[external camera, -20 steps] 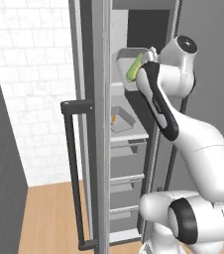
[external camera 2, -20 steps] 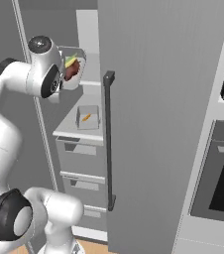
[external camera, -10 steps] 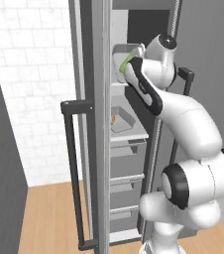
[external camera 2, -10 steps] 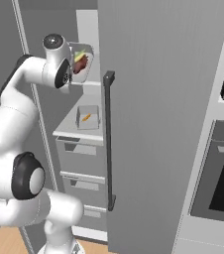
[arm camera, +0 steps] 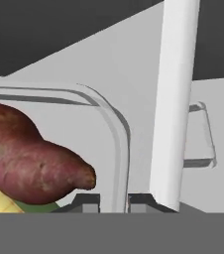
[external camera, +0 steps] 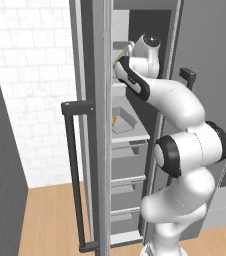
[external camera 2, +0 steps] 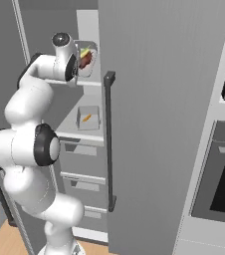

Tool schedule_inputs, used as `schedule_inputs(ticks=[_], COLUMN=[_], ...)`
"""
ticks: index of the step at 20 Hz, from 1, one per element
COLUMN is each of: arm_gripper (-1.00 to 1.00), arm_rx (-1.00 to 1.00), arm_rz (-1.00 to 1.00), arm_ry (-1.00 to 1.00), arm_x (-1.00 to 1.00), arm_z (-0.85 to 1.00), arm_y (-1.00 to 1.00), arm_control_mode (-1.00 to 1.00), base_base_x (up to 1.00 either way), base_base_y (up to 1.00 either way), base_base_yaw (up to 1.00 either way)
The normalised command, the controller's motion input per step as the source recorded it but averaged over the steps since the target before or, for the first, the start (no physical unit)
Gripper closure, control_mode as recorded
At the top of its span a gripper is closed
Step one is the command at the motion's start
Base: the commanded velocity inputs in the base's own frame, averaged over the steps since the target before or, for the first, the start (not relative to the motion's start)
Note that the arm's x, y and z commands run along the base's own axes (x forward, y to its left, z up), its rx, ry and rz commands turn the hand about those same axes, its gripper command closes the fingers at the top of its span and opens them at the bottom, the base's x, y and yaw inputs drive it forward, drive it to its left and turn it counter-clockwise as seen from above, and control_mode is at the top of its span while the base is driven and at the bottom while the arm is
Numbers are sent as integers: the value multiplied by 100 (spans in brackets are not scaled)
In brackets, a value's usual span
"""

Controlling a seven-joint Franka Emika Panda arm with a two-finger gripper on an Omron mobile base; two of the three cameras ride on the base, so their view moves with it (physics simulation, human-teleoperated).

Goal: Take the meat container that has the shrimp and place it on the second highest rack of the freezer. Then take the vegetable container that has the corn and potato and place it on the highest rack of the freezer.

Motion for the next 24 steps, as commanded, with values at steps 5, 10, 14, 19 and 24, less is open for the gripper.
schedule_inputs(ticks=[5,10,14,19,24], arm_gripper=[-100,-100,-100,-100,-100], arm_rx=[-4,-4,-6,-9,0], arm_rz=[-3,-3,-2,-1,0], arm_ry=[0,0,-1,-14,-4], arm_x=[89,43,2,-70,-82], arm_z=[-2,-1,-10,-27,36], arm_y=[12,1,0,-1,-27], arm_control_mode=[-100,-100,-100,-100,-100], base_base_x=[0,0,0,0,0], base_base_y=[0,0,0,0,0], base_base_yaw=[0,0,0,0,0])
